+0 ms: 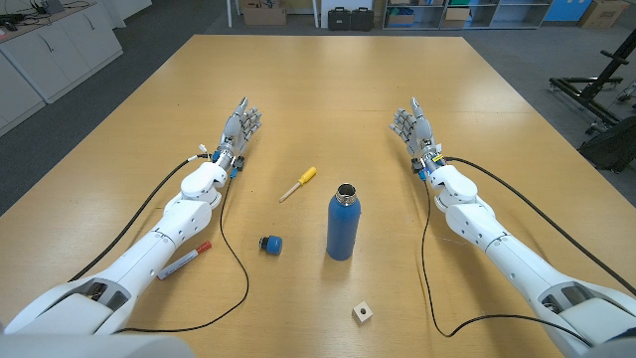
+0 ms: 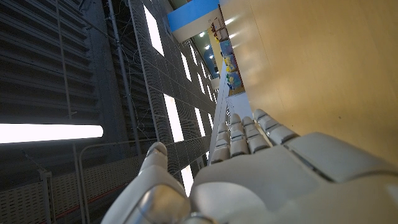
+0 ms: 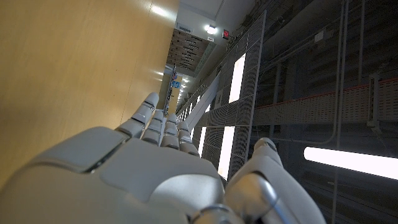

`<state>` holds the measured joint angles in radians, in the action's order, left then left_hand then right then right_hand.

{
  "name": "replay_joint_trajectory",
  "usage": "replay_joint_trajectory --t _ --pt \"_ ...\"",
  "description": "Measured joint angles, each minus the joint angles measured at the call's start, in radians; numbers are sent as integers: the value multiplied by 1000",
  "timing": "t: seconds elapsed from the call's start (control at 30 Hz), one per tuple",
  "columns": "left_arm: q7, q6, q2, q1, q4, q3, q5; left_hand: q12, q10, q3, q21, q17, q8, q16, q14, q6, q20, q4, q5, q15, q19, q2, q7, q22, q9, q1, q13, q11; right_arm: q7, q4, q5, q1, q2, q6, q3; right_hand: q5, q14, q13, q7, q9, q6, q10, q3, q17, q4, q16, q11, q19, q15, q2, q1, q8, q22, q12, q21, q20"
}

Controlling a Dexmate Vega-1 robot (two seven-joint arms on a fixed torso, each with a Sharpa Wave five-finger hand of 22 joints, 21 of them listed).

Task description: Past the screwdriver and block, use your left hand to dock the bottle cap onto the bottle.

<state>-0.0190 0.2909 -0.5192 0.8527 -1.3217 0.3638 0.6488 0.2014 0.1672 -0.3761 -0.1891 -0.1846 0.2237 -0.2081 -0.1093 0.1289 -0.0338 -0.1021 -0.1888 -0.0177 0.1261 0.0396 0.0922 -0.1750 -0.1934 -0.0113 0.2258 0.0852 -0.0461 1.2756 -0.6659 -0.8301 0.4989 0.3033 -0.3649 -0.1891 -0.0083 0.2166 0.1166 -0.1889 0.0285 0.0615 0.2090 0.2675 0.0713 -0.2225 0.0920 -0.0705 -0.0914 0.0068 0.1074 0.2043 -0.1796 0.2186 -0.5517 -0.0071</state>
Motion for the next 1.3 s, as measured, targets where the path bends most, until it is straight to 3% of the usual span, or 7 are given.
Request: replay_joint_trajectory --t 0.4,0.73,1.3 --pt "12 7 -10 24 -26 -8 -1 6 19 0 0 0 6 0 -13 11 2 0 0 5 10 0 0 0 0 0 -3 -8 1 6 2 0 -1 8 3 0 6 -3 5 0 13 5 4 -1 4 0 5 -5 -5 9 9 0 0 4 0 5" --pt "20 18 -22 52 -59 -16 -2 10 32 0 -7 0 6 -8 -23 27 1 0 0 5 20 0 -5 0 0 0 -3 -10 25 30 23 -16 1 23 2 0 36 -12 9 0 31 25 12 -8 12 -12 -2 -38 4 26 26 7 0 8 0 2" --pt "53 22 -71 160 -195 -46 5 10 44 -4 -7 0 15 -8 -45 41 2 -4 0 5 38 -10 -5 0 0 -10 -7 -8 46 100 33 -57 24 21 3 0 54 -12 9 0 42 43 16 -8 16 -12 6 -54 4 30 30 12 0 15 0 7"
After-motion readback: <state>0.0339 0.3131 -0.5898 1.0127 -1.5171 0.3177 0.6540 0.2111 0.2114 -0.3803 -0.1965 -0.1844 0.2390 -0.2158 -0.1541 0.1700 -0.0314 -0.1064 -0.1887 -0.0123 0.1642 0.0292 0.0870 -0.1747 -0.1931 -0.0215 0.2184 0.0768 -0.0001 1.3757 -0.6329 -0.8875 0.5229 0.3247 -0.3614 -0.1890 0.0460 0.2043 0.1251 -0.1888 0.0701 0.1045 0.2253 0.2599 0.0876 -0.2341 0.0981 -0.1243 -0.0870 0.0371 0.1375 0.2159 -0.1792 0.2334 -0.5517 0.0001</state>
